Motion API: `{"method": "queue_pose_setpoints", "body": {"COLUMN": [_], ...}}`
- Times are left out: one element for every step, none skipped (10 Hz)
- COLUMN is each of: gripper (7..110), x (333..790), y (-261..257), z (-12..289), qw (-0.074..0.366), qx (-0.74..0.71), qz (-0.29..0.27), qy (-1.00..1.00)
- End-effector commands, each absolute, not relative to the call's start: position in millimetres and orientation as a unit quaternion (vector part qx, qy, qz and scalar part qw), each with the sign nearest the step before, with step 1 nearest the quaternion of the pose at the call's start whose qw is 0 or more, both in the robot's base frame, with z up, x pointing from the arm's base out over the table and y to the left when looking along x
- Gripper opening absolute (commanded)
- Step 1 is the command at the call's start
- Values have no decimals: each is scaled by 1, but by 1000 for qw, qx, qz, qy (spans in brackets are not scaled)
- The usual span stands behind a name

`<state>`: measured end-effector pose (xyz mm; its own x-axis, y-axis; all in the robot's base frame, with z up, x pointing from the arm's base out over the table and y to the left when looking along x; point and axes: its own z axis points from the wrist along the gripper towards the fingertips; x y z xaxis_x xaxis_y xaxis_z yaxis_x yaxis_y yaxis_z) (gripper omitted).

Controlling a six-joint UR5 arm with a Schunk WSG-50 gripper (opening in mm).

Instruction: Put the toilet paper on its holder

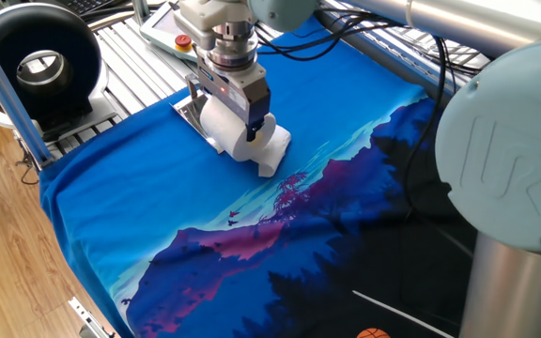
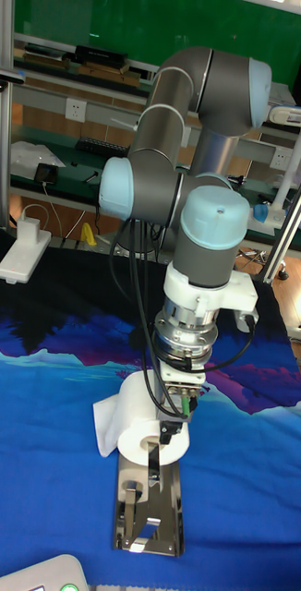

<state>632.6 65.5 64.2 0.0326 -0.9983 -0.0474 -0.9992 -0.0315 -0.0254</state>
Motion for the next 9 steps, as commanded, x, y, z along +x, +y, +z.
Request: {"method": "queue_pose_setpoints", "body": {"gripper": [7, 7, 7, 7, 7, 7, 7, 7, 7], "x": [639, 642, 644, 644, 645, 644, 644, 643, 643], "y": [66, 65, 65, 66, 66, 65, 65, 65, 65], "z": [64, 63, 63, 62, 62, 62, 62, 62, 62], "qw": [29, 28, 28, 27, 26, 25, 22, 20, 19], "qx": [-719, -721, -721, -720, -720, -721, -722, -723, -723], "qz": [14, 13, 13, 14, 14, 15, 14, 14, 15], "qy": [694, 692, 692, 693, 693, 692, 691, 690, 690]}}
